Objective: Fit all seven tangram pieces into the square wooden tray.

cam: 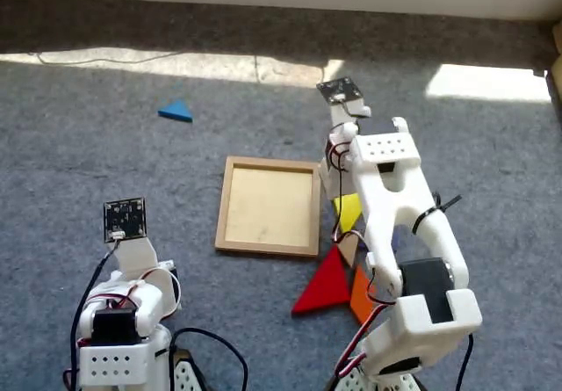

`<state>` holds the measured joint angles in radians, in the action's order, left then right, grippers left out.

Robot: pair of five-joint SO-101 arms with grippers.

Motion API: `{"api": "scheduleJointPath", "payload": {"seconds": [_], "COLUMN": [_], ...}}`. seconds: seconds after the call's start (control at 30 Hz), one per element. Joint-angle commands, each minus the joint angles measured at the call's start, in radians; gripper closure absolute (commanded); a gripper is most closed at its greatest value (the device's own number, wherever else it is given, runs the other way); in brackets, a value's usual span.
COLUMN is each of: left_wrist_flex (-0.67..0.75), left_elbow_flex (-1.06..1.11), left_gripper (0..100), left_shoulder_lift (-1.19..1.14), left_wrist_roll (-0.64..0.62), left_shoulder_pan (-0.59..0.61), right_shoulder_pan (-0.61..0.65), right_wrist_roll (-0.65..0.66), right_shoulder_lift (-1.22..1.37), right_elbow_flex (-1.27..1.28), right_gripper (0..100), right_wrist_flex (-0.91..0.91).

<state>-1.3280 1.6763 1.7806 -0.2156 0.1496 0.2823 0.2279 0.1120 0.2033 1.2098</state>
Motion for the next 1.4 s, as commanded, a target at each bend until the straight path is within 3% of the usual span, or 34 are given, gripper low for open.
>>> {"api": "scheduleJointPath", "payload": {"seconds": [0.0,0.13,0.27,0.53,0.8,1.0,1.37], "left_wrist_flex": [-0.005,-0.005,-0.005,-0.005,-0.005,-0.005,-0.005], "left_elbow_flex": [0.019,0.019,0.019,0.019,0.019,0.019,0.019], "left_gripper": [100,100,100,100,100,100,100], "left_shoulder_lift": [0.016,0.016,0.016,0.016,0.016,0.016,0.016], "left_wrist_roll": [0.008,0.008,0.008,0.008,0.008,0.008,0.008], "left_shoulder_pan": [-0.015,-0.015,-0.015,-0.015,-0.015,-0.015,-0.015], "right_shoulder_pan": [0.051,0.045,0.022,0.024,0.021,-0.016,-0.036], "right_wrist_roll": [-0.002,-0.002,-0.005,-0.021,-0.018,0.071,0.071], "right_shoulder_lift": [-0.082,-0.079,-0.019,0.236,0.403,0.417,0.216], "right_elbow_flex": [0.002,-0.001,-0.004,-0.111,-0.206,-0.219,-0.176], "right_gripper": [77.8,75.2,60.3,59.2,68.0,79.1,80.3], "right_wrist_flex": [0.024,0.016,0.016,-0.010,-0.016,-0.016,-0.007]}}
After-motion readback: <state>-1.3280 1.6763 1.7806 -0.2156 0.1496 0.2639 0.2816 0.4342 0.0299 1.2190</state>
